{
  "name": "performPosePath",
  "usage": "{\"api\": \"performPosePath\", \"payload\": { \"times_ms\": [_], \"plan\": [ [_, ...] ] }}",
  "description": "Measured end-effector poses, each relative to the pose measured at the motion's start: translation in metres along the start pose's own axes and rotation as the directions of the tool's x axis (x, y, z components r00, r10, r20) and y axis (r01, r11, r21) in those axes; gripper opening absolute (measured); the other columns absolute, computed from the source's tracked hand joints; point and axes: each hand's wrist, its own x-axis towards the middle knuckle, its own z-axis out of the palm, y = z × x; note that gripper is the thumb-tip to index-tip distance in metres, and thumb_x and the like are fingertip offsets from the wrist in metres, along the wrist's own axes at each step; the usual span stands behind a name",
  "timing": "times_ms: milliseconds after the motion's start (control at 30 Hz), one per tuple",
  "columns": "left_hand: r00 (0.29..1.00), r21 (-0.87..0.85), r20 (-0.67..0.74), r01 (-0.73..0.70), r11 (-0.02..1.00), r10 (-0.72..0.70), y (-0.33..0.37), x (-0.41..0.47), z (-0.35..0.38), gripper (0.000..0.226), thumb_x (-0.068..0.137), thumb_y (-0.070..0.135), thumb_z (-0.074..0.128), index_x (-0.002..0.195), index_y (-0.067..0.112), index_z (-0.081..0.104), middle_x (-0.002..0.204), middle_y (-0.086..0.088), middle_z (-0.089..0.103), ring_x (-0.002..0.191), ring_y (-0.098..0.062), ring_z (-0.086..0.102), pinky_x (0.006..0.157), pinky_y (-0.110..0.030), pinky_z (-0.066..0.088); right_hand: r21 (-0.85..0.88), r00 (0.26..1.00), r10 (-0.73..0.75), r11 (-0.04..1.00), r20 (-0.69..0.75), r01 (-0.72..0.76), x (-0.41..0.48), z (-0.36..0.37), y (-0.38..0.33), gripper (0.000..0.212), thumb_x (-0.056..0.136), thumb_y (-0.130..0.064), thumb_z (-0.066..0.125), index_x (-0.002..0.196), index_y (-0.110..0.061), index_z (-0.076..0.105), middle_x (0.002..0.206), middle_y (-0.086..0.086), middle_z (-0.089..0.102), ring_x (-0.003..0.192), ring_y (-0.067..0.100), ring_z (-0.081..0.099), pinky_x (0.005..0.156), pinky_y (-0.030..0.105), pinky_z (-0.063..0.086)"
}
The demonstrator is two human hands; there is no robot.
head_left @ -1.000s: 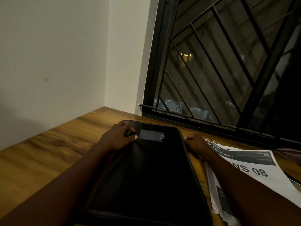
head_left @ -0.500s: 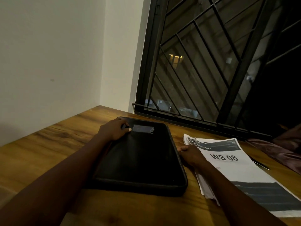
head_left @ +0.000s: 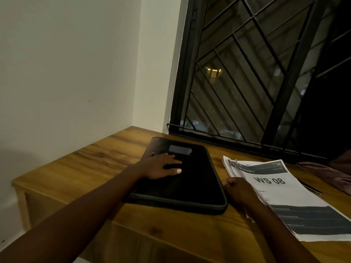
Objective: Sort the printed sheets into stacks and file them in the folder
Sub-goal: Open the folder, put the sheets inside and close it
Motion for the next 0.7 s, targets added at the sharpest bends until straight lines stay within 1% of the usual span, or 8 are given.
{"api": "performPosePath", "payload": {
  "times_ms": [67, 167, 267, 367, 433, 500, 600, 700],
  "plan": [
    [1.000, 0.019, 0.000, 0.017, 1.000, -0.017, 0.002, 0.001, 0.000, 0.081, 0.073, 0.088, 0.019, 0.144, 0.049, 0.031, 0.159, 0.008, 0.023, 0.148, -0.014, 0.013, 0.118, -0.056, 0.005, 0.005, 0.998, -0.005, 1.000, -0.067, 0.006, -0.025, 0.002, 0.005, 0.024, 0.093, -0.012, 0.053, 0.074, -0.015, 0.068, 0.075, 0.002, 0.068, 0.067, 0.016, 0.061, 0.062, 0.027, 0.048],
    [0.999, 0.064, 0.003, 0.032, 0.997, -0.033, 0.007, -0.002, 0.000, 0.064, 0.088, 0.073, 0.026, 0.146, 0.046, 0.029, 0.159, 0.006, 0.022, 0.148, -0.016, 0.012, 0.117, -0.056, 0.003, 0.001, 0.989, 0.005, 1.000, -0.147, -0.005, -0.058, 0.009, 0.010, 0.027, 0.092, -0.011, 0.053, 0.070, -0.019, 0.066, 0.070, 0.000, 0.067, 0.062, 0.015, 0.060, 0.055, 0.027, 0.046],
    [0.998, 0.102, 0.000, 0.063, 0.993, -0.063, 0.016, -0.004, -0.001, 0.064, 0.088, 0.074, 0.024, 0.146, 0.046, 0.027, 0.160, 0.003, 0.021, 0.148, -0.019, 0.013, 0.116, -0.058, 0.001, -0.075, 0.984, 0.006, 0.997, -0.180, -0.020, -0.080, 0.020, 0.006, 0.022, 0.095, -0.021, 0.051, 0.074, -0.019, 0.060, 0.072, -0.002, 0.063, 0.066, 0.014, 0.058, 0.062, 0.031, 0.049],
    [0.994, 0.139, -0.018, 0.109, 0.984, -0.108, 0.033, 0.001, 0.004, 0.070, 0.086, 0.079, 0.020, 0.146, 0.044, 0.025, 0.160, -0.003, 0.017, 0.148, -0.028, 0.013, 0.112, -0.065, -0.001, -0.163, 0.976, 0.024, 0.985, -0.217, -0.060, -0.091, 0.030, -0.006, 0.012, 0.094, -0.031, 0.051, 0.088, -0.021, 0.054, 0.080, -0.006, 0.057, 0.074, 0.011, 0.056, 0.065, 0.027, 0.043],
    [0.992, 0.124, -0.046, 0.123, 0.985, -0.118, 0.041, 0.003, 0.011, 0.072, 0.085, 0.079, 0.022, 0.146, 0.041, 0.027, 0.159, -0.005, 0.017, 0.147, -0.033, 0.012, 0.110, -0.068, -0.003, -0.195, 0.966, 0.029, 0.977, -0.257, -0.082, -0.097, 0.036, -0.013, 0.016, 0.092, -0.035, 0.052, 0.099, -0.021, 0.054, 0.089, -0.004, 0.059, 0.082, 0.014, 0.058, 0.070, 0.028, 0.044],
    [0.989, 0.103, -0.091, 0.125, 0.987, -0.116, 0.042, 0.004, 0.014, 0.070, 0.086, 0.078, 0.024, 0.145, 0.040, 0.030, 0.157, -0.005, 0.021, 0.146, -0.033, 0.015, 0.110, -0.068, -0.003, -0.226, 0.955, 0.032, 0.969, -0.294, -0.102, -0.103, 0.038, -0.018, 0.023, 0.091, -0.039, 0.051, 0.103, -0.020, 0.054, 0.094, -0.001, 0.061, 0.086, 0.017, 0.060, 0.073, 0.029, 0.046],
    [0.985, 0.084, -0.133, 0.124, 0.989, -0.112, 0.040, 0.003, 0.017, 0.067, 0.087, 0.075, 0.026, 0.143, 0.039, 0.035, 0.155, -0.004, 0.027, 0.145, -0.029, 0.020, 0.111, -0.067, 0.000, -0.231, 0.944, 0.012, 0.968, -0.330, -0.094, -0.111, 0.039, -0.022, 0.023, 0.090, -0.039, 0.051, 0.098, -0.018, 0.054, 0.090, 0.001, 0.060, 0.081, 0.019, 0.059, 0.073, 0.030, 0.047],
    [0.983, 0.083, -0.145, 0.125, 0.989, -0.113, 0.040, 0.003, 0.017, 0.065, 0.088, 0.074, 0.027, 0.142, 0.039, 0.037, 0.154, -0.003, 0.029, 0.144, -0.028, 0.022, 0.111, -0.067, 0.002, -0.184, 0.939, 0.022, 0.979, -0.342, -0.090, -0.114, 0.043, -0.025, 0.018, 0.092, -0.037, 0.050, 0.087, -0.020, 0.053, 0.084, 0.001, 0.061, 0.079, 0.020, 0.060, 0.072, 0.032, 0.049]
  ]
}}
